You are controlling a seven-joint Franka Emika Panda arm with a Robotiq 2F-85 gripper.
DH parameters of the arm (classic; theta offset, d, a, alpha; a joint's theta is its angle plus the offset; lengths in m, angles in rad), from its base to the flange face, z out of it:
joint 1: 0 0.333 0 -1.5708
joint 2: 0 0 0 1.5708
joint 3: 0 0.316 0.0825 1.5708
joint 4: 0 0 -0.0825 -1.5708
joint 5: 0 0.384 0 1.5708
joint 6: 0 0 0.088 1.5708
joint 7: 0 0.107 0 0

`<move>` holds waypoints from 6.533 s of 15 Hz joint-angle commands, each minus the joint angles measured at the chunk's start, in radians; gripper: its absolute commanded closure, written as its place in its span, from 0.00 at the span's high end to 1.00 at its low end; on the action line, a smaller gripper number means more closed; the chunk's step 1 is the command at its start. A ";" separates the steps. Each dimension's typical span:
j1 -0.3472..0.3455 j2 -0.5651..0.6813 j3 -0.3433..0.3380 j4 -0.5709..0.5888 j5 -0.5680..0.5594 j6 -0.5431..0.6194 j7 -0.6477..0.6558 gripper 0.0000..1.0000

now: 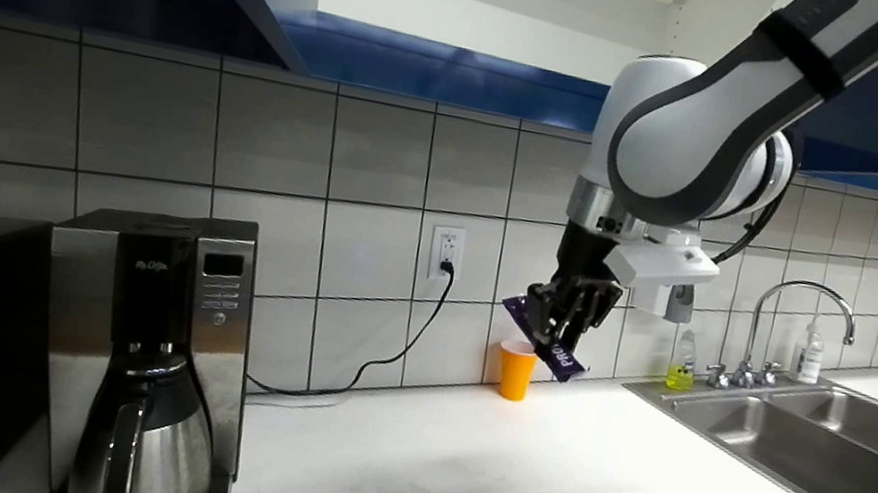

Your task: Put the candy bar into the cupboard

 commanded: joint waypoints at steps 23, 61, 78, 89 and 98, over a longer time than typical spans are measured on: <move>-0.021 -0.410 0.067 0.257 0.017 -0.299 0.029 0.14; -0.148 0.223 0.064 1.164 -0.137 -0.745 0.219 0.14; -0.129 0.382 0.000 1.336 -0.158 -0.783 0.210 1.00; -0.109 0.159 0.008 1.074 -0.142 -0.643 0.187 1.00; -0.098 -0.132 0.011 0.733 -0.135 -0.454 0.148 1.00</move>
